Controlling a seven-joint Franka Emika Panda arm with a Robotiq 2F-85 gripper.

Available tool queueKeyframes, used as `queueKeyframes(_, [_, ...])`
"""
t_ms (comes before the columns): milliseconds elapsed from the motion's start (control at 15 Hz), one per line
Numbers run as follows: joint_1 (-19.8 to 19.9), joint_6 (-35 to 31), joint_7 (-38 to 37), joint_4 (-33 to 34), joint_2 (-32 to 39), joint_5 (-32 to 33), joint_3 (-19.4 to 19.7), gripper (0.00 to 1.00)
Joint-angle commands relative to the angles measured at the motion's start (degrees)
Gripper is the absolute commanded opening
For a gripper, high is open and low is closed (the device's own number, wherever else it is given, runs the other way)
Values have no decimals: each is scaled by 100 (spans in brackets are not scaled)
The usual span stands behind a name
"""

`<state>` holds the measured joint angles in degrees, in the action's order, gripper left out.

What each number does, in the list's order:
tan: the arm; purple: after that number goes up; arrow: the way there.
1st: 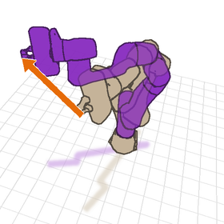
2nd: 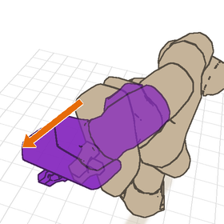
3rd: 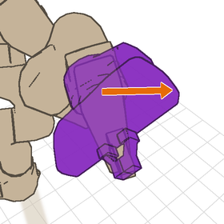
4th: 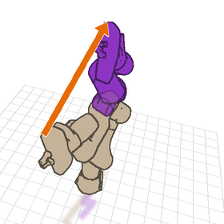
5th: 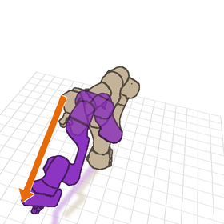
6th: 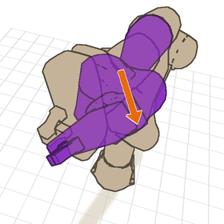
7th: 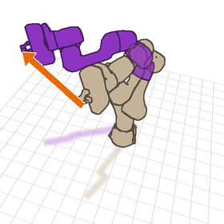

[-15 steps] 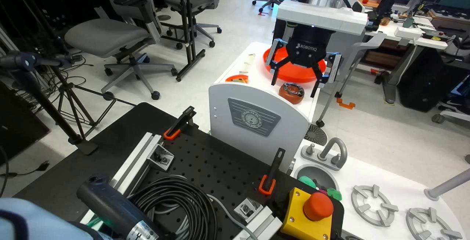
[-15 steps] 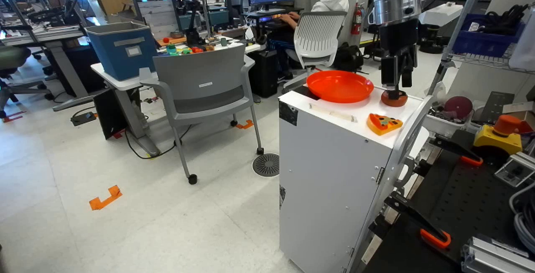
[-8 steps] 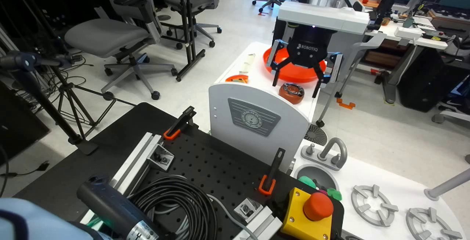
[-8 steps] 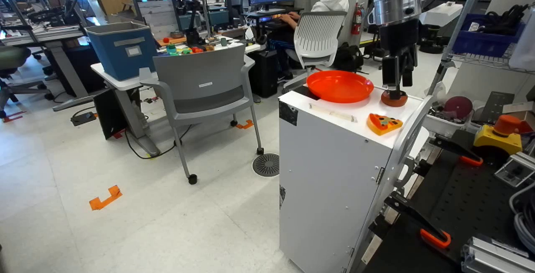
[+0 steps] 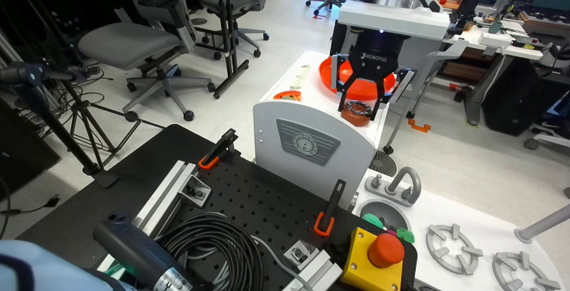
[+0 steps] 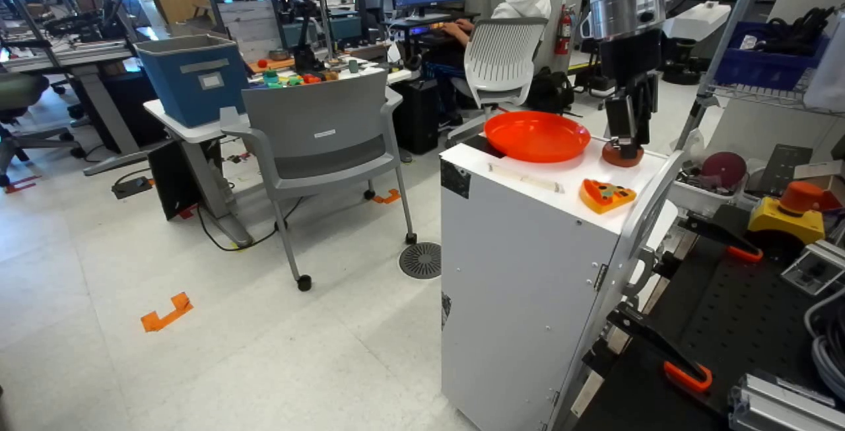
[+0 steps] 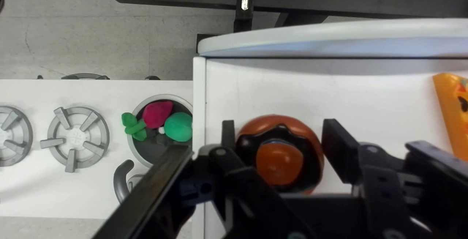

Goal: Place the donut toy on the orange plate

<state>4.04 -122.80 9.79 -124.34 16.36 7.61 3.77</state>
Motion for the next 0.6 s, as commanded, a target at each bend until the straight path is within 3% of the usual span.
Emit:
queueKeyframes(0, [-1,114,37,114,75,92,-22,35])
queueKeyframes(533, [1,124,70,73,24,79,-32,35])
